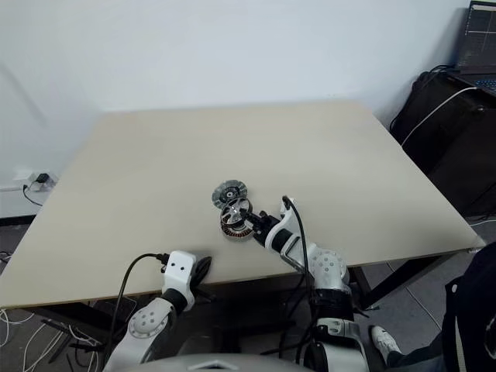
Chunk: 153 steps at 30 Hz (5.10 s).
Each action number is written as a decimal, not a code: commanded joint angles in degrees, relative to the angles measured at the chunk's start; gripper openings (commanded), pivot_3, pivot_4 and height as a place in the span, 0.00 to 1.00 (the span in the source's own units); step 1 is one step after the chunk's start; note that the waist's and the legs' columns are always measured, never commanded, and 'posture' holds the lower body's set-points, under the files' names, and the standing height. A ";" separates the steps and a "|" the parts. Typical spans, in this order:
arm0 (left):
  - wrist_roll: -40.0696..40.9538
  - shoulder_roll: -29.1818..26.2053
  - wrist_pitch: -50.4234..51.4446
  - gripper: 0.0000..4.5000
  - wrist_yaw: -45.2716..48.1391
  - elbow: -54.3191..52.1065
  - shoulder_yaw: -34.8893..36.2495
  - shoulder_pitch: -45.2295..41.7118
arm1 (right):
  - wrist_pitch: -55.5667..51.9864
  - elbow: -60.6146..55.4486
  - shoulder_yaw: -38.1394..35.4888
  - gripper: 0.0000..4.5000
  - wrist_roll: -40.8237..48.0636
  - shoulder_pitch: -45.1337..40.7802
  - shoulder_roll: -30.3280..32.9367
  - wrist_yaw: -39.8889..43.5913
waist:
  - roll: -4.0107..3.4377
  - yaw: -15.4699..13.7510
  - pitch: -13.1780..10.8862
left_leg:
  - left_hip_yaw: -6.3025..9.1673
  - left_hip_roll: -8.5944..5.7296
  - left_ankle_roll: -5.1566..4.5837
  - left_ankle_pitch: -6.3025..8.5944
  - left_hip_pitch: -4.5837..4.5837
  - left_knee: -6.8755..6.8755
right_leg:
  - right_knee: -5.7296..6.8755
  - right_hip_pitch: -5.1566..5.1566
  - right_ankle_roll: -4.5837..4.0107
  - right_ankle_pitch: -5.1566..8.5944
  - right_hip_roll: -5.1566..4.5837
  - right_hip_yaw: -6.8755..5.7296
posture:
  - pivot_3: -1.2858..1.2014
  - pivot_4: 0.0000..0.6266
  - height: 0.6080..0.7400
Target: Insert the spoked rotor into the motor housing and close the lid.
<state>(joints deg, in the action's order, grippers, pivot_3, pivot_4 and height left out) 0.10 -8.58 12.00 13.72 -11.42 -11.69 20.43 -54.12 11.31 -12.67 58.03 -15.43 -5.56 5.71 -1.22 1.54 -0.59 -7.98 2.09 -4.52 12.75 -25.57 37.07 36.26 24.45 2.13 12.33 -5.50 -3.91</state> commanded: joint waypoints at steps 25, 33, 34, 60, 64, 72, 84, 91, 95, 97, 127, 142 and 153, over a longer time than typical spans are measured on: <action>0.00 0.20 -2.78 0.00 -0.02 2.09 0.19 -1.22 | 0.69 -4.66 3.48 0.66 -4.43 0.88 -0.85 -0.90 | 0.00 -0.02 0.01 | -0.01 0.00 0.00 0.00 0.00 0.03 | 0.03 0.00 0.01 -0.01 0.01 0.00 | 0.52 0.00 1.00; 0.14 0.55 -5.42 0.00 0.30 5.54 0.04 -1.84 | 0.98 -14.60 9.05 0.66 -13.01 3.53 5.68 -0.57 | 0.02 -0.10 0.02 | -0.01 0.00 0.00 0.00 0.00 0.04 | 0.01 -0.01 0.01 0.00 -0.02 0.01 | 0.52 0.00 1.00; 0.12 0.59 -5.57 0.00 0.35 5.69 -0.02 -1.91 | 0.70 -15.09 9.01 0.66 -13.55 3.61 6.13 -0.88 | 0.03 -0.12 0.02 | -0.01 0.00 0.00 0.00 0.00 0.04 | 0.02 -0.01 0.01 0.00 -0.02 0.00 | 0.52 0.00 1.00; -0.30 0.70 0.09 0.00 -0.56 -2.26 -0.73 -1.63 | 24.46 1.57 32.19 0.01 -48.89 -11.04 9.71 11.45 | 0.39 -0.03 -0.12 | -0.02 0.01 -0.02 0.00 0.03 0.39 | 0.44 -0.03 0.02 0.00 0.02 -0.01 | 0.52 0.00 1.00; -0.35 0.87 0.13 0.00 -1.07 -2.62 -0.61 -1.32 | 25.69 7.19 31.09 0.01 -49.86 -14.22 7.69 12.10 | 0.39 -0.02 -0.12 | -0.02 0.01 0.00 -0.01 0.03 0.39 | 0.48 -0.01 0.00 0.00 0.02 -0.01 | 0.52 0.00 1.00; -0.14 0.97 -0.29 0.00 -1.76 -2.68 -0.50 -0.85 | 25.35 11.98 30.51 0.01 -51.83 -14.26 6.82 14.62 | 0.38 0.18 -0.12 | -0.05 0.02 0.02 -0.02 0.03 0.38 | 0.55 0.03 -0.04 0.02 0.02 0.00 | 0.52 0.00 1.00; -0.18 0.74 -0.71 0.00 -1.27 -1.14 -0.65 -1.74 | 25.00 9.80 30.22 0.01 -54.87 -11.68 7.49 15.49 | 0.30 0.14 0.19 | -0.05 0.02 0.03 -0.02 0.05 0.38 | 0.58 0.03 -0.03 0.02 -0.02 0.00 | 0.52 0.00 1.00; -0.20 0.75 -1.04 0.00 -0.94 -0.23 -0.76 -2.33 | 26.14 4.56 28.33 0.01 -53.50 -11.97 7.53 17.52 | 0.29 0.25 0.14 | -0.06 0.02 0.04 -0.03 0.04 0.34 | 0.58 0.08 -0.05 0.03 -0.02 0.03 | 0.52 0.00 1.00; -0.23 0.84 -1.32 0.00 -0.94 0.19 -0.96 -2.48 | 25.38 6.92 28.99 0.01 -54.43 -11.23 6.88 17.69 | 0.29 0.26 0.14 | -0.06 0.04 0.06 -0.04 0.04 0.31 | 0.57 0.10 -0.08 0.05 -0.01 0.02 | 0.52 0.00 1.00; -0.19 0.84 -1.47 0.00 -0.99 0.31 -0.90 -2.39 | 24.76 9.20 29.70 0.01 -55.35 -10.47 7.16 17.67 | 0.30 0.26 0.14 | -0.06 0.03 0.06 -0.04 0.04 0.30 | 0.57 0.09 -0.08 0.05 -0.01 0.02 | 0.52 0.00 1.00; 0.05 1.19 -3.25 0.00 -1.26 1.99 -0.24 -1.66 | 23.10 11.62 29.41 0.01 -56.87 -9.66 7.42 18.29 | 0.35 0.03 0.29 | -0.11 0.03 0.08 -0.05 0.09 0.18 | 0.54 0.09 -0.13 0.08 -0.06 0.04 | 0.52 0.00 1.00; -0.28 2.01 -2.92 0.00 -1.16 2.36 -1.07 -2.64 | 26.60 -8.65 48.09 0.49 -67.87 -16.71 29.08 41.15 | 0.44 -0.06 0.01 | -0.07 0.03 0.07 -0.04 0.06 0.23 | 0.50 0.12 -0.15 0.11 -0.09 -0.01 | 0.52 0.00 1.00; -0.17 3.00 -3.69 0.00 -1.82 3.22 -0.91 -2.91 | 34.91 -2.82 56.66 0.49 -75.64 -24.83 30.23 51.72 | 0.83 -0.36 -0.32 | -0.03 0.05 0.06 -0.05 0.05 0.30 | 0.53 0.11 -0.15 0.10 -0.06 -0.07 | 0.52 0.00 1.00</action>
<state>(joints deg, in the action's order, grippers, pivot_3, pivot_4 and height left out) 0.01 -5.98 9.56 12.24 -7.51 -12.36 17.96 -20.85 7.99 43.74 -16.65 -38.83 25.20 56.74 -0.40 1.18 -0.91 -8.01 2.13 -4.46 12.70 -25.53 37.39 36.78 24.56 1.98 12.43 -5.57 -3.99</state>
